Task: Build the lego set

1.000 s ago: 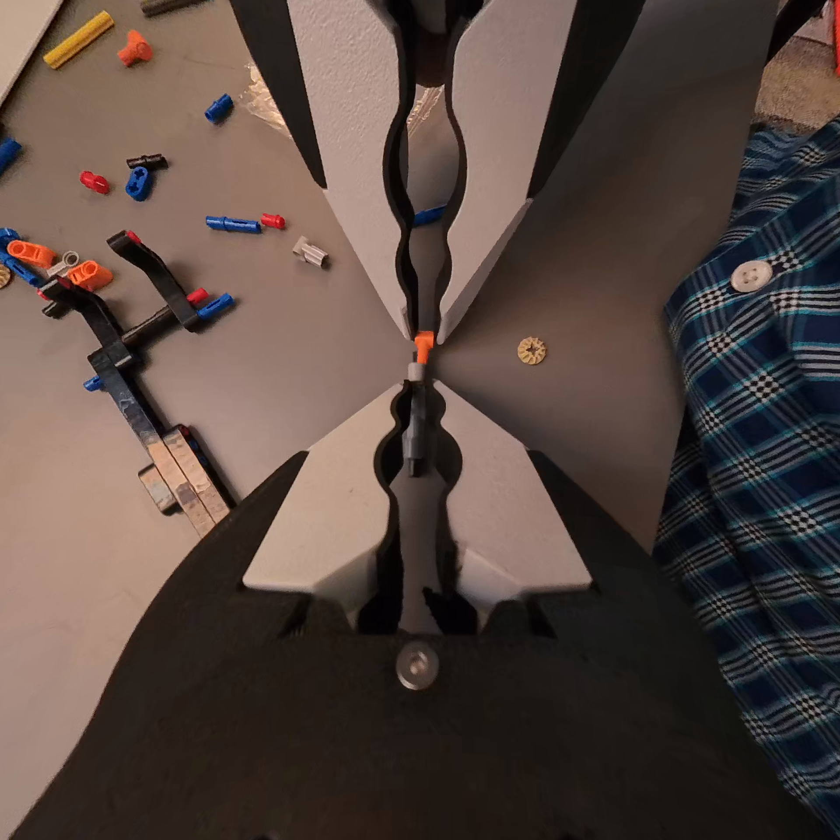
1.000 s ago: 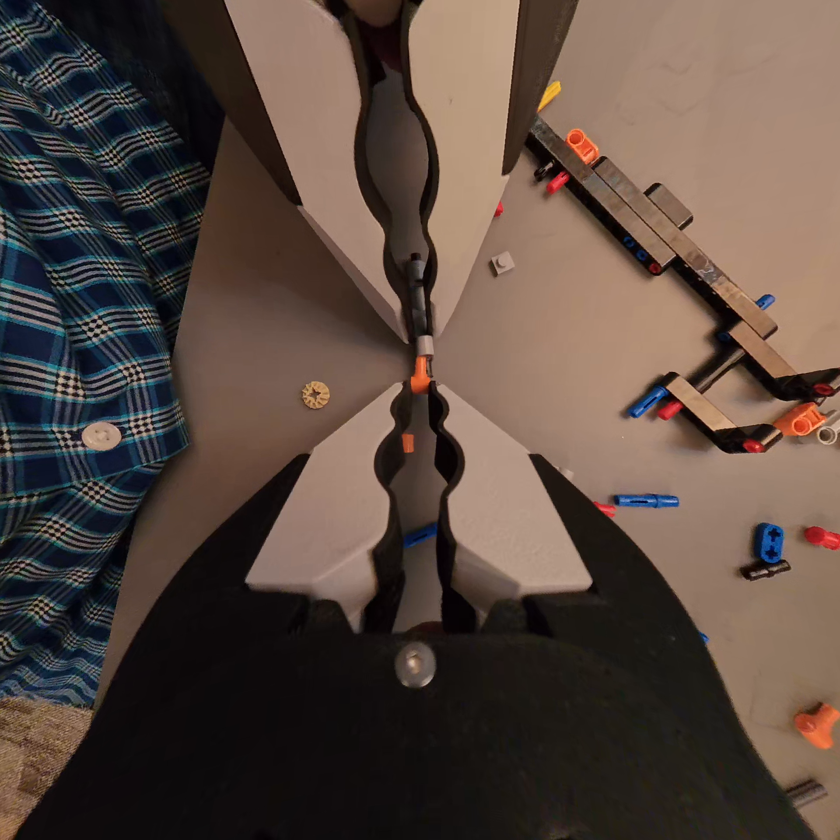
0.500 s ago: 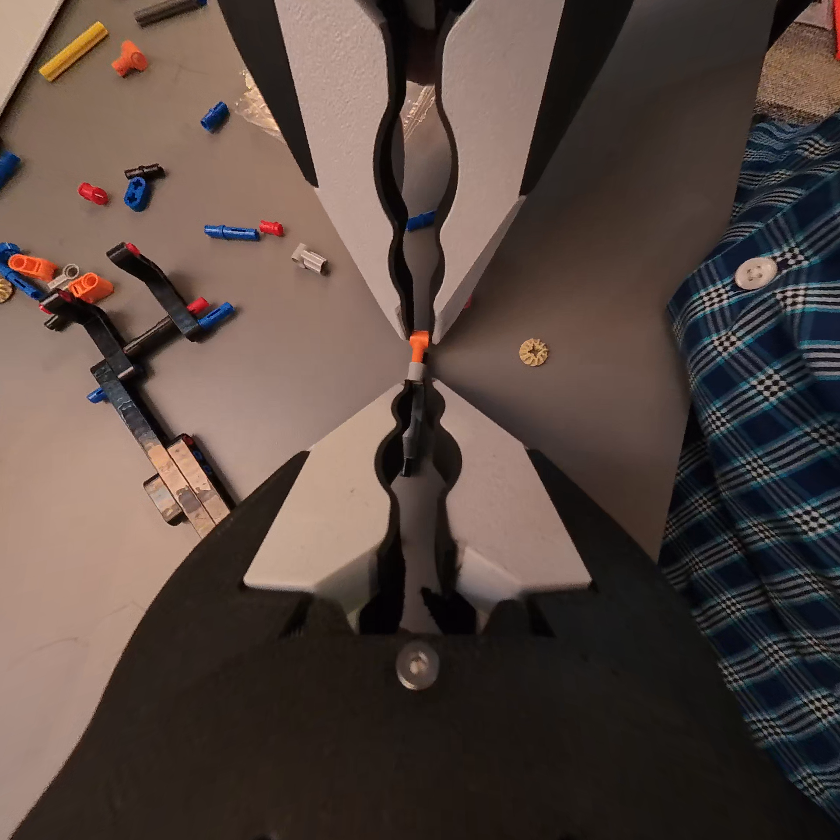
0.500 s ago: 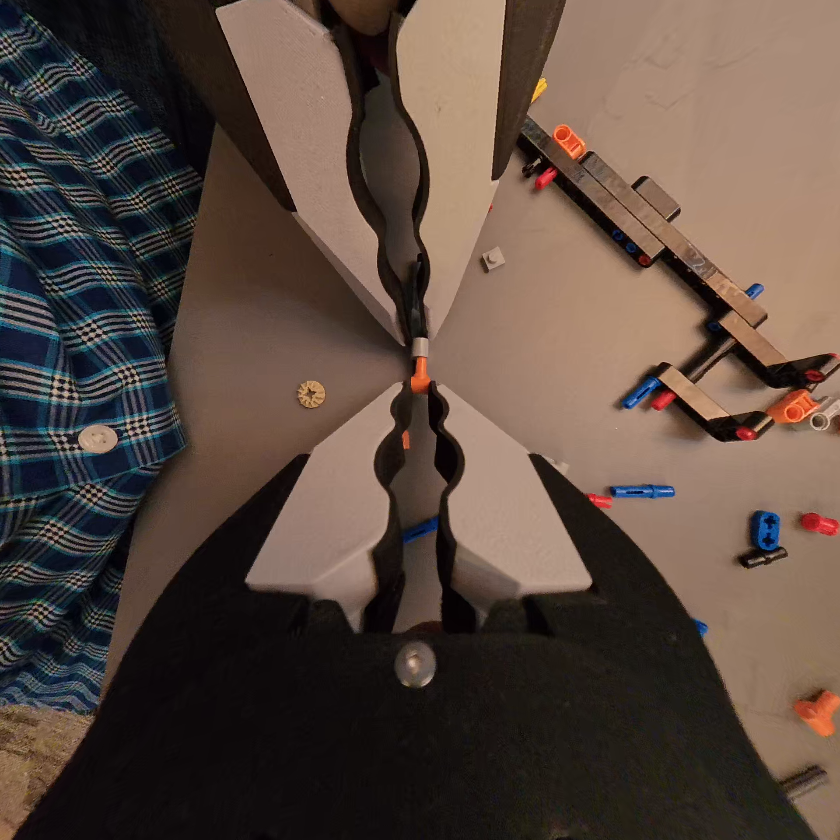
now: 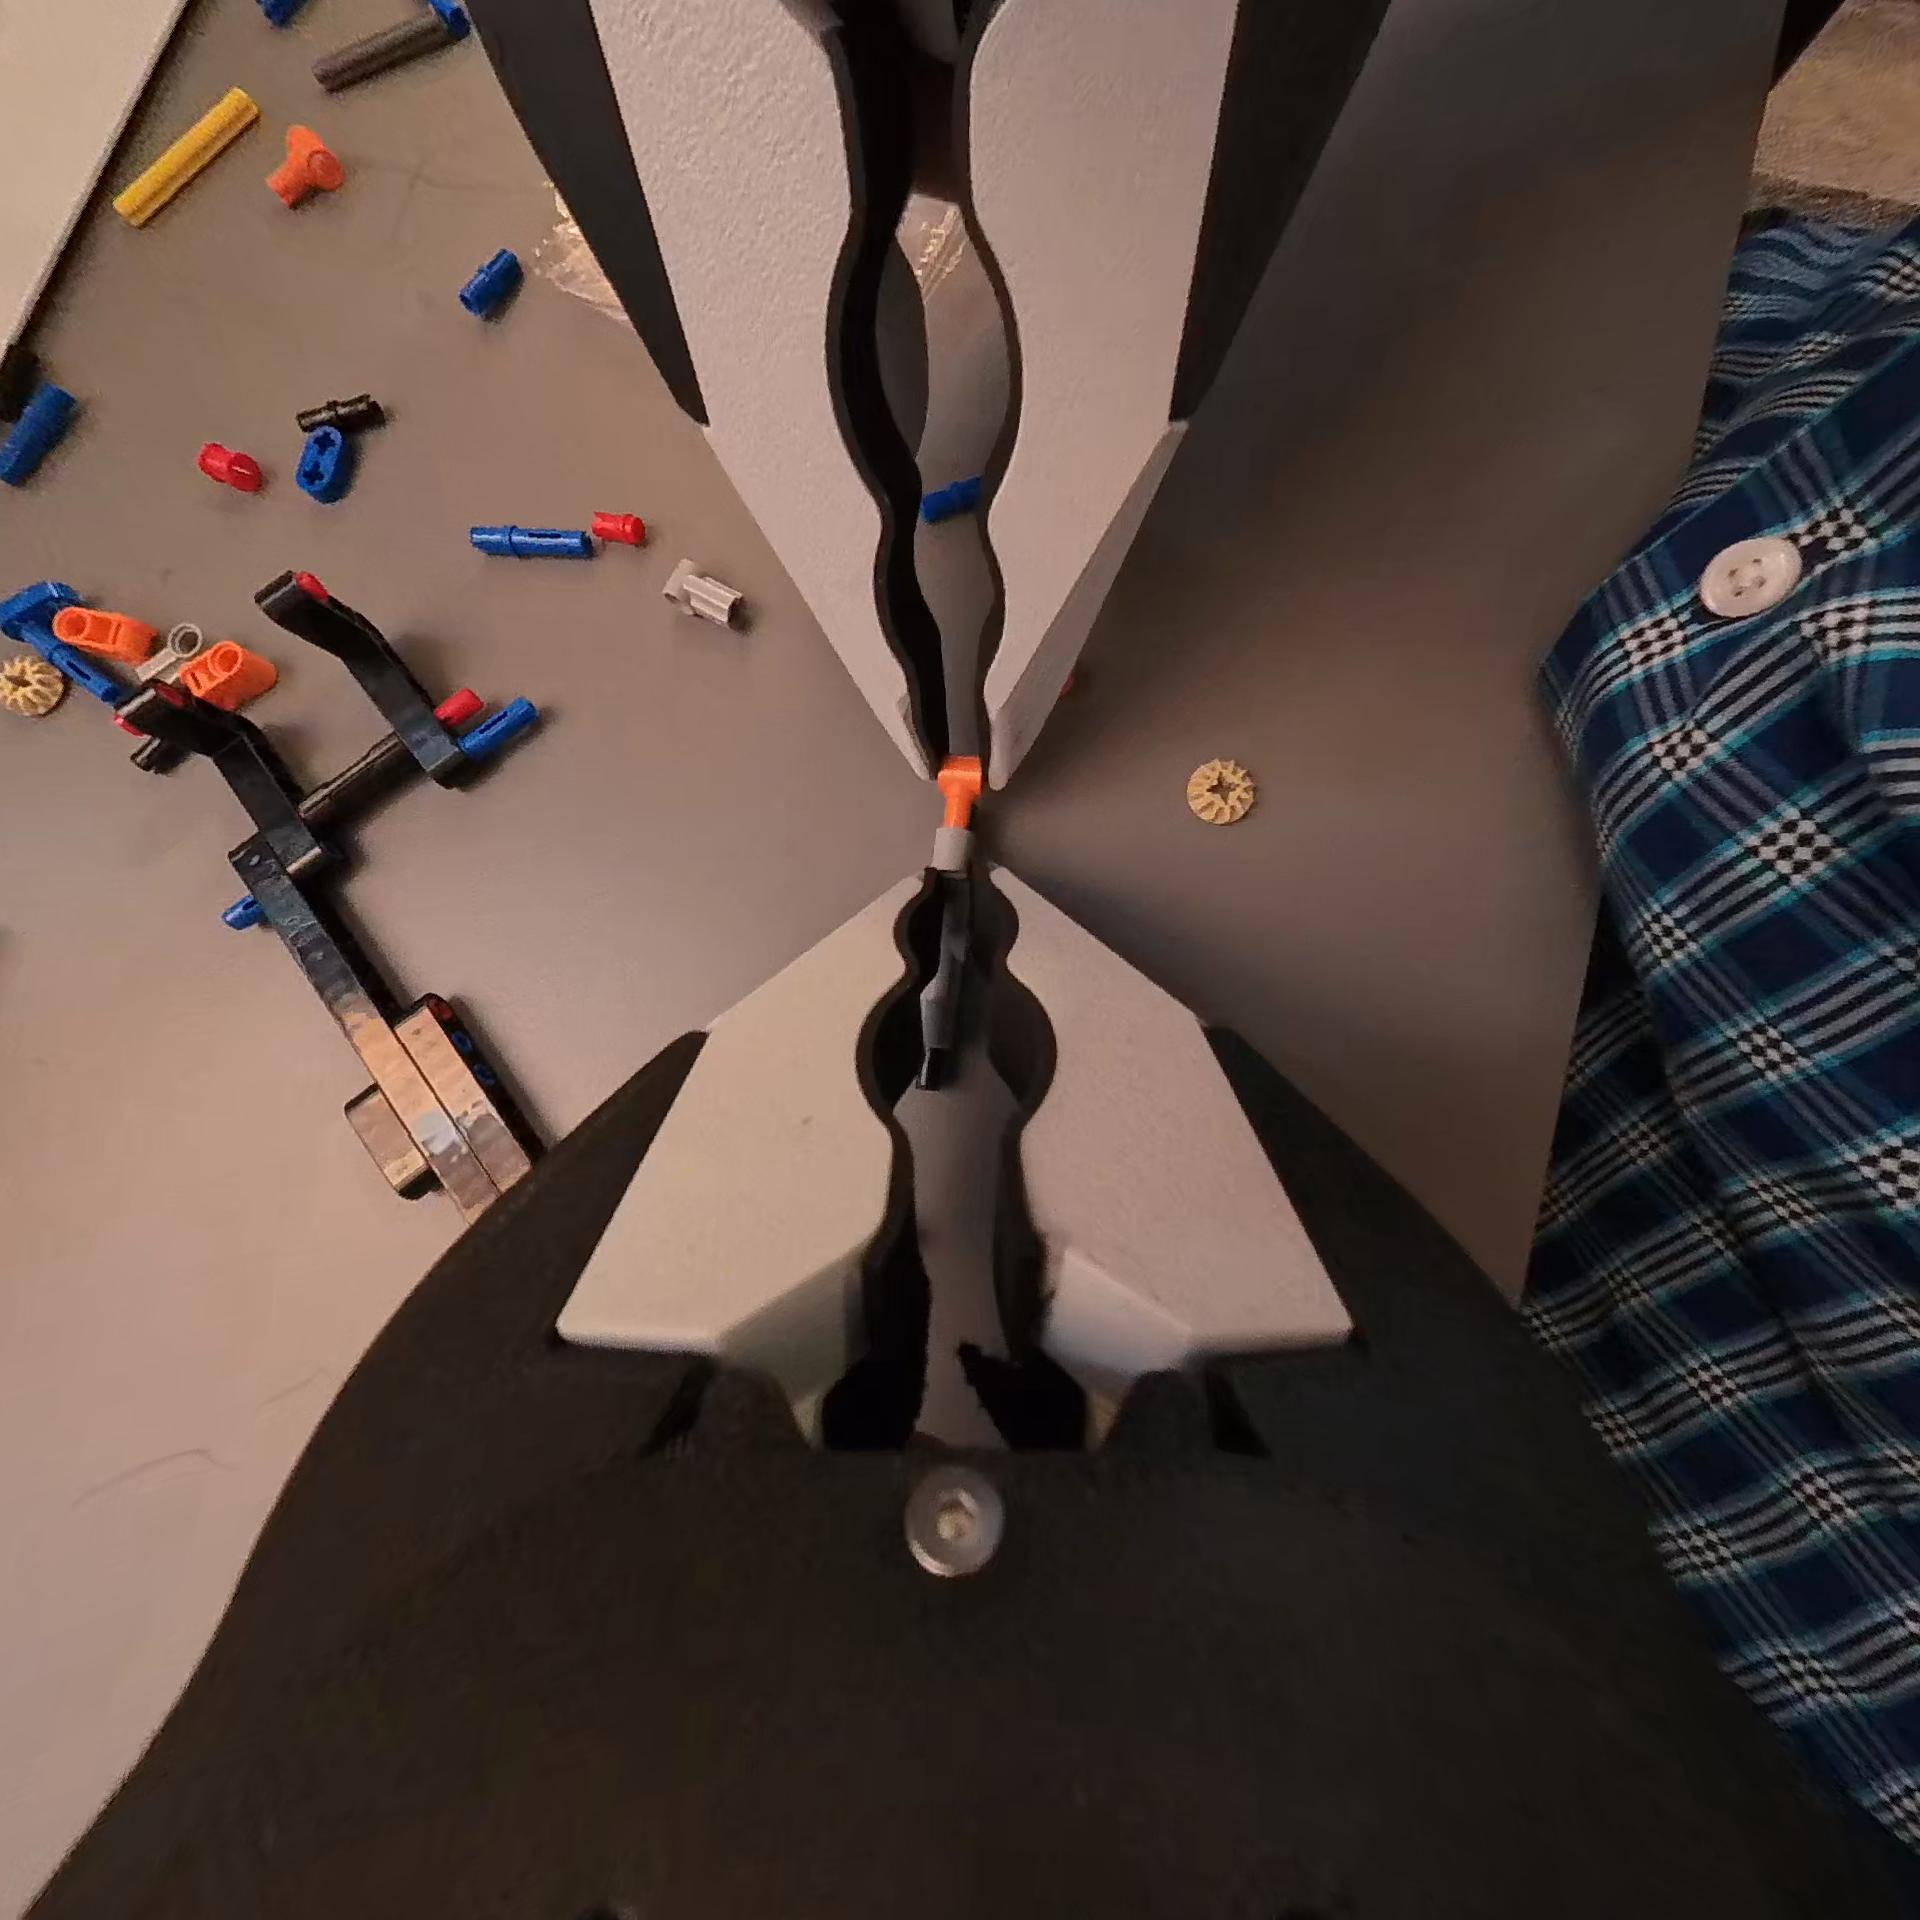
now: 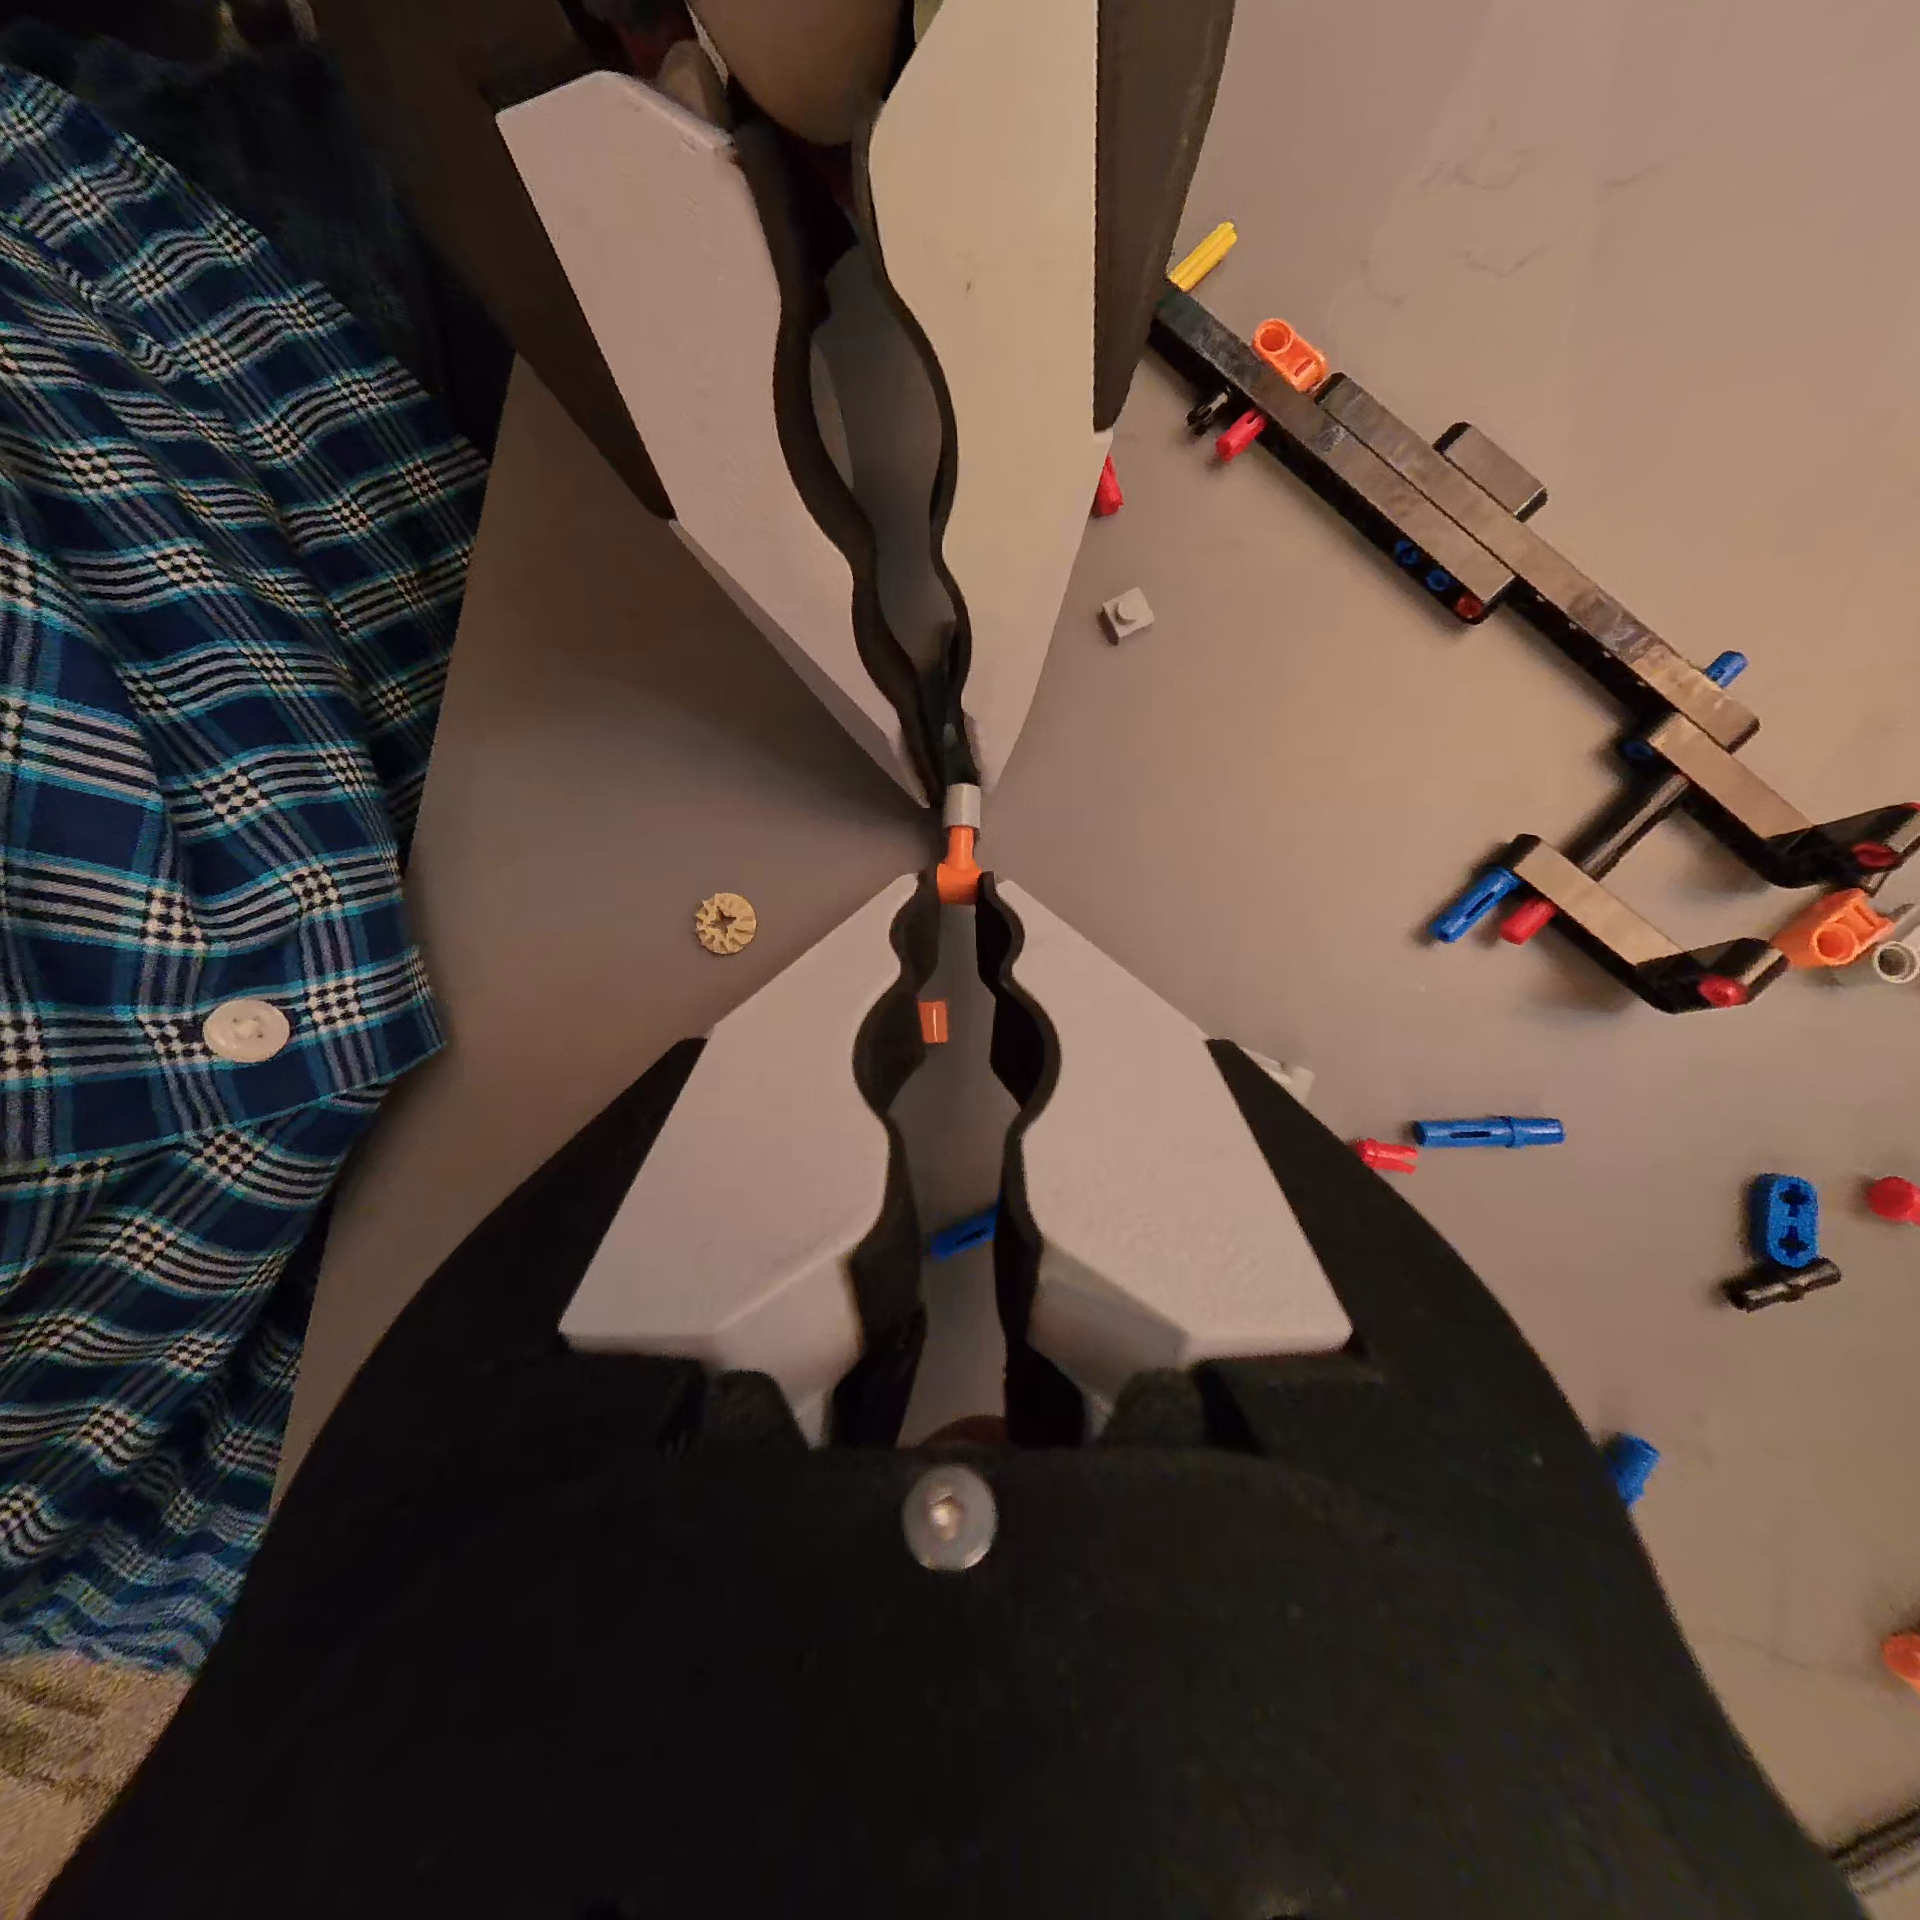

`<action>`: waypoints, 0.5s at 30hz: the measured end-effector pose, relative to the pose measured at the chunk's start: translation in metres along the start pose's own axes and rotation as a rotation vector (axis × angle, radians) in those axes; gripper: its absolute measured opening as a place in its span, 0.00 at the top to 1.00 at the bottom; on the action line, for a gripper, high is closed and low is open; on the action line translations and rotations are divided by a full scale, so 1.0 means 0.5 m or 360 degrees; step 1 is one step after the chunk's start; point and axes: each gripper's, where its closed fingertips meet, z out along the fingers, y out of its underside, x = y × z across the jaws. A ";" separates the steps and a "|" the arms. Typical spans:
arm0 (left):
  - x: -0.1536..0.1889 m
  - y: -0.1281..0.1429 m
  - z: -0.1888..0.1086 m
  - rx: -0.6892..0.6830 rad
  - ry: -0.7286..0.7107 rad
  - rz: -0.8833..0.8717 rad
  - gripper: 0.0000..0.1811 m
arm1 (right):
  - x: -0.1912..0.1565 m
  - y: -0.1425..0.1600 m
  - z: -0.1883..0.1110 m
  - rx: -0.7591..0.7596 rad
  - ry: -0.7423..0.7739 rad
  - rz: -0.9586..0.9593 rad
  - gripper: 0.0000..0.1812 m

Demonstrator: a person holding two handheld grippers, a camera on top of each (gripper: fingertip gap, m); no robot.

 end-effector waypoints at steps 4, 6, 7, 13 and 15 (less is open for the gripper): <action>-0.001 0.000 0.000 0.0016 -0.0009 -0.0005 0.99 | 0.002 -0.007 -0.002 0.0047 0.0032 -0.0008 0.98; -0.001 0.000 0.000 0.0006 -0.0023 0.0011 0.99 | 0.002 -0.009 -0.003 0.0065 0.0051 -0.0026 0.98; -0.001 0.000 0.000 0.0004 -0.0028 0.0014 0.99 | 0.002 -0.011 -0.003 0.0077 0.0057 -0.0035 0.98; -0.001 0.000 0.000 0.0016 -0.0019 0.0010 0.99 | 0.004 -0.014 -0.004 0.0133 0.0078 -0.0062 0.98; 0.000 0.000 0.000 0.0022 -0.0019 0.0007 0.99 | 0.004 -0.011 -0.004 0.0160 0.0075 -0.0045 0.98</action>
